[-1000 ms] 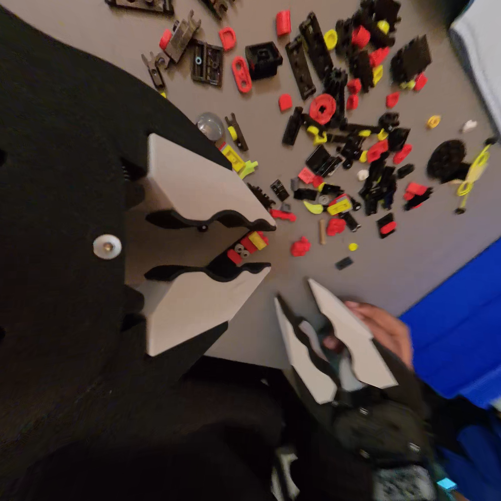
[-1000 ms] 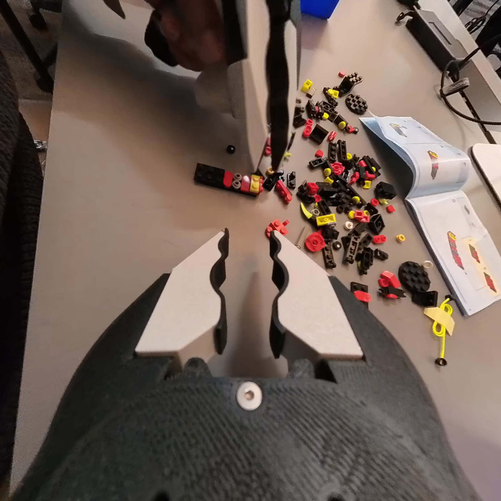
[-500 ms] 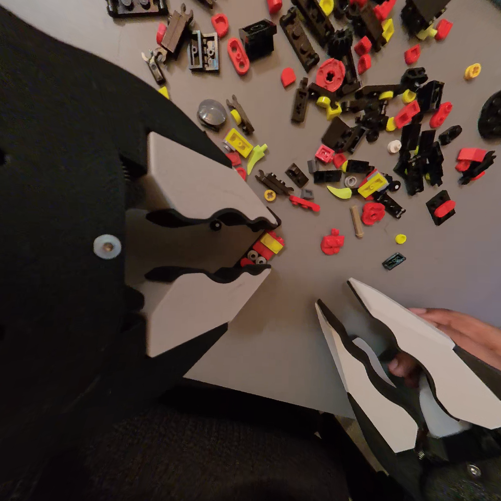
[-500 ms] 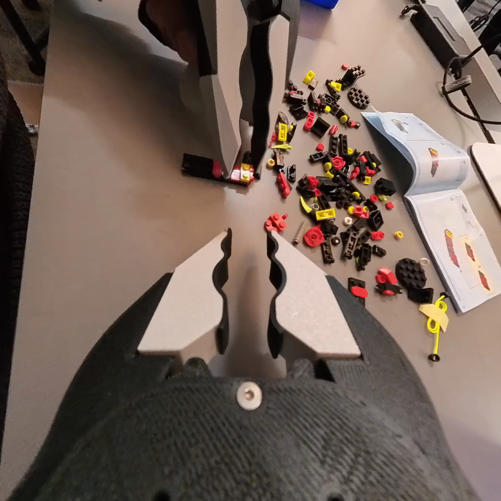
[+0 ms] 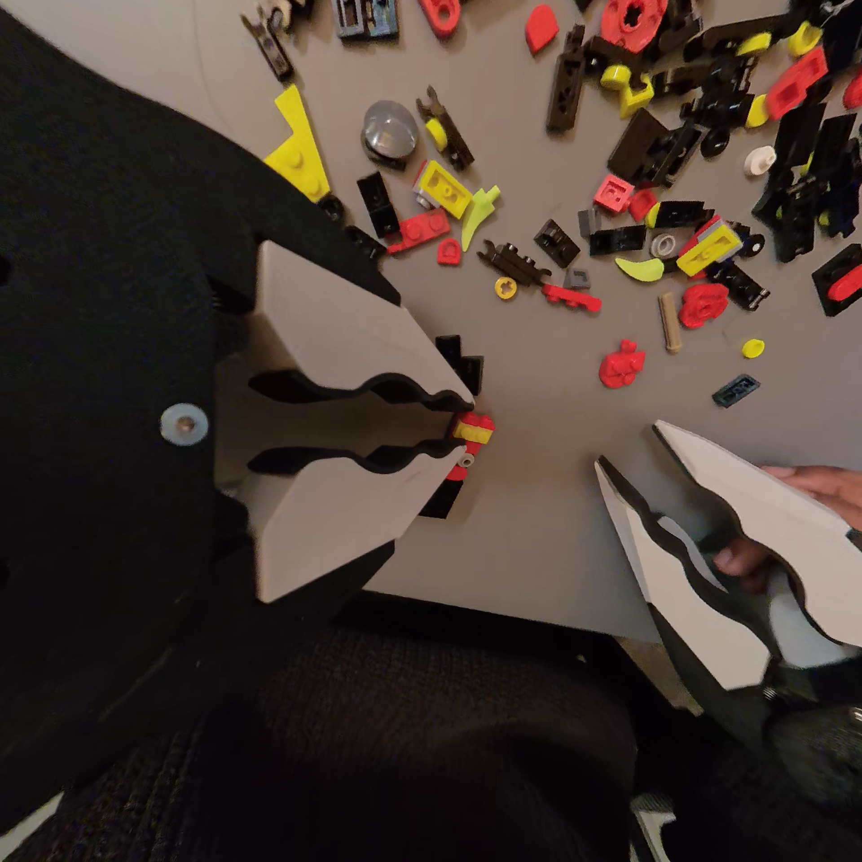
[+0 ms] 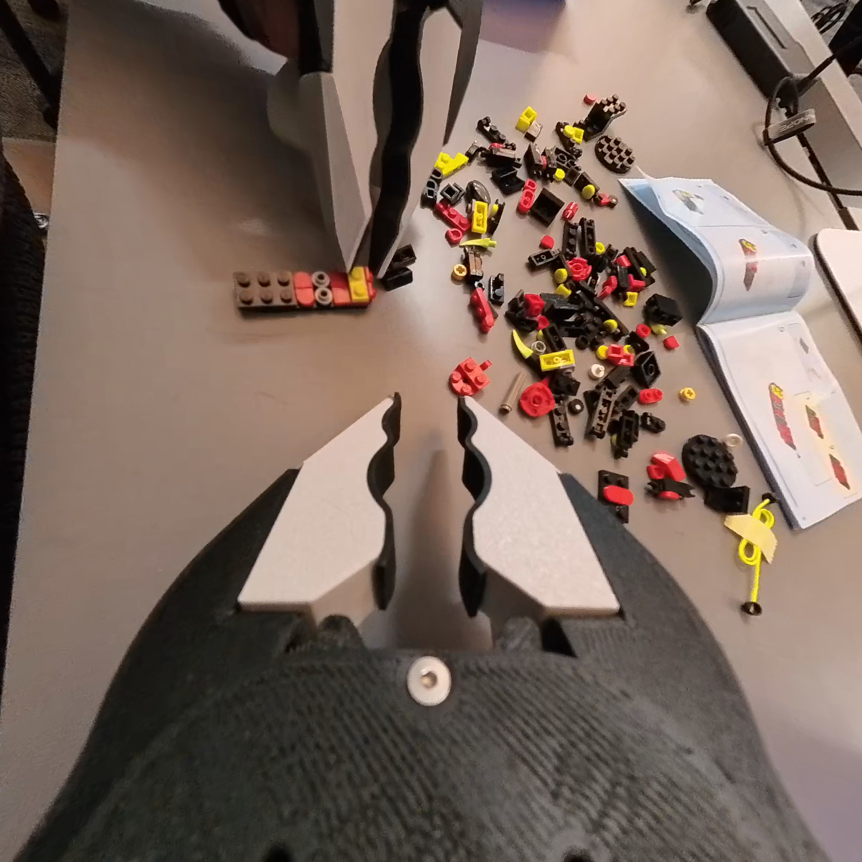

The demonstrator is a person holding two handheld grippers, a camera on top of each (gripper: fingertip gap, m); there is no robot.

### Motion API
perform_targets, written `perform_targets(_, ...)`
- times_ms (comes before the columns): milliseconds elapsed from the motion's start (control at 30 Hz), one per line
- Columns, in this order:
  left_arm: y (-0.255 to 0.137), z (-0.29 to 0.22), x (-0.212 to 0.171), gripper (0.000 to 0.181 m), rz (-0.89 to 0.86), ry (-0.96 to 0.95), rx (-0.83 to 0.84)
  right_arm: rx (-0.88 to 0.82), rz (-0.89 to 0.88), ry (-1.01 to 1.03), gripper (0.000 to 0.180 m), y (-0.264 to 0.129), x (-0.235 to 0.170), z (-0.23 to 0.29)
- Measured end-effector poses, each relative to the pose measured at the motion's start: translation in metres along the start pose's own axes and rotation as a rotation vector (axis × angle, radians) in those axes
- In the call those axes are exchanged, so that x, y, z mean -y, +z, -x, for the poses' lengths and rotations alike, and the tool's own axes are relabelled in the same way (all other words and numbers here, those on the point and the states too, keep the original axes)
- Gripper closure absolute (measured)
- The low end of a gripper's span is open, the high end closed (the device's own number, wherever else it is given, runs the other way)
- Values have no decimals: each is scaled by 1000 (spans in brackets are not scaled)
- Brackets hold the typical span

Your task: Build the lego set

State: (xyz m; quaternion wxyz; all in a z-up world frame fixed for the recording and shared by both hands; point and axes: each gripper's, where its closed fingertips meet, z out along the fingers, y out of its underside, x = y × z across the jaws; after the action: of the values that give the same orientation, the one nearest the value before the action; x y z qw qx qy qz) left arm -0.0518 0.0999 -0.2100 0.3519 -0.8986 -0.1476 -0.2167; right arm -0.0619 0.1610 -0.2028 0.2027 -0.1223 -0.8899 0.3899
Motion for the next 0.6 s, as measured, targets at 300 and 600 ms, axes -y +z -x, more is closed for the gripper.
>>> perform_targets(300, 10, 1, 21, 174, -120, -152, 10, -45, -82, 435, 147, -11, 36, 16)
perform_targets(600, 23, -3, 25, 174, -143, -243, 10, -114, 76, 422, 151, 0, 7, 34)
